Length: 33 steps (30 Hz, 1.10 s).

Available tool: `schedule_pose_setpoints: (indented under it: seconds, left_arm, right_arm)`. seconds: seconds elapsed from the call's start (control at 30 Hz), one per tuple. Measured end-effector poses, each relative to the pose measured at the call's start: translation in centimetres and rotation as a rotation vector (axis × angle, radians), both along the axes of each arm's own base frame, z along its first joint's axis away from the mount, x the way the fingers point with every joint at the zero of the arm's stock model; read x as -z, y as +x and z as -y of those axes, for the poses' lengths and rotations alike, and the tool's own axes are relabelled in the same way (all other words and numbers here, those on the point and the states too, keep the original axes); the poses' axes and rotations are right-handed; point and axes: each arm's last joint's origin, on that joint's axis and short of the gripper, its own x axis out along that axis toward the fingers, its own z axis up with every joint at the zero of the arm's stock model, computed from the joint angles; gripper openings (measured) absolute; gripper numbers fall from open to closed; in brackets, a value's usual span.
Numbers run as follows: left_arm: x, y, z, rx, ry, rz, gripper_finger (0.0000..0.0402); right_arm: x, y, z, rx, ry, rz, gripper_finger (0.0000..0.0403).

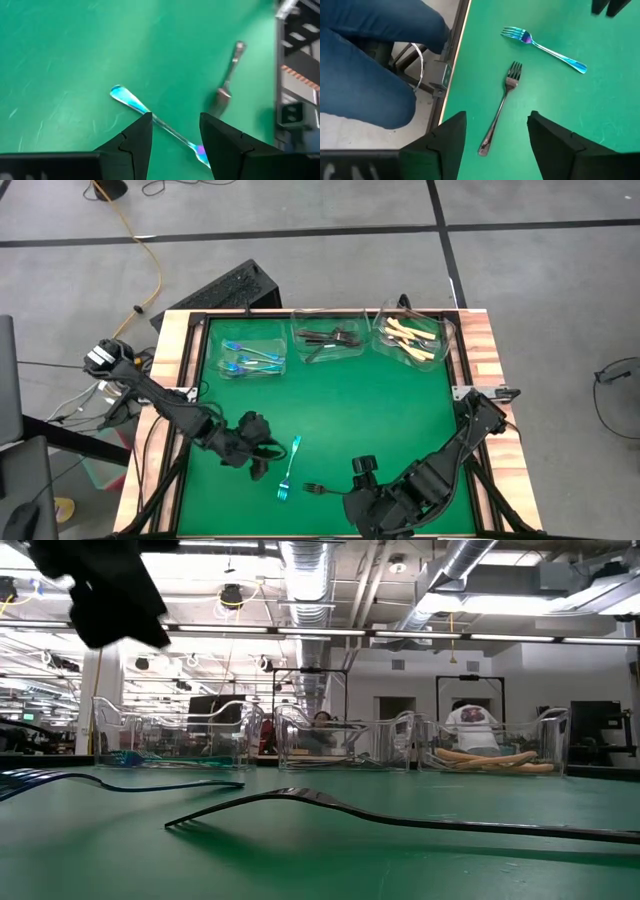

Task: Sort silverware by color (type)
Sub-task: Put the brown fork into the middle transparent bin

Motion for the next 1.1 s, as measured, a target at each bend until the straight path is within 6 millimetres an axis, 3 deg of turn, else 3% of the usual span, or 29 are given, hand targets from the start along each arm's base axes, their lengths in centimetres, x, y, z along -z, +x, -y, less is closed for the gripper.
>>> schedule_pose_setpoints:
  seconds: [0.33,0.57,0.77,0.97,1.1]
  left_arm:
    - [3.5,2.9,-2.1,-0.143,-0.103,-0.151,0.0148]
    - [3.8,3.6,-3.0,0.013,-0.188,-0.219,0.0148]
    - [2.1,3.9,-2.9,0.082,-0.214,-0.122,0.0148]
    - [-1.4,3.8,-2.9,0.139,-0.180,0.018,0.0148]
    - [-4.1,3.1,-3.0,0.145,-0.133,0.132,0.0148]
  right_arm:
    - [0.0,-0.2,-0.2,-0.004,0.001,-0.002,0.0230]
    - [0.5,-1.0,1.0,0.065,-0.128,-0.071,0.0230]
    - [0.7,-0.9,2.3,0.112,-0.204,-0.110,0.0230]
    - [1.3,0.3,3.6,0.189,-0.171,-0.125,0.0230]
    - [3.1,1.7,4.2,0.218,-0.134,-0.157,0.0230]
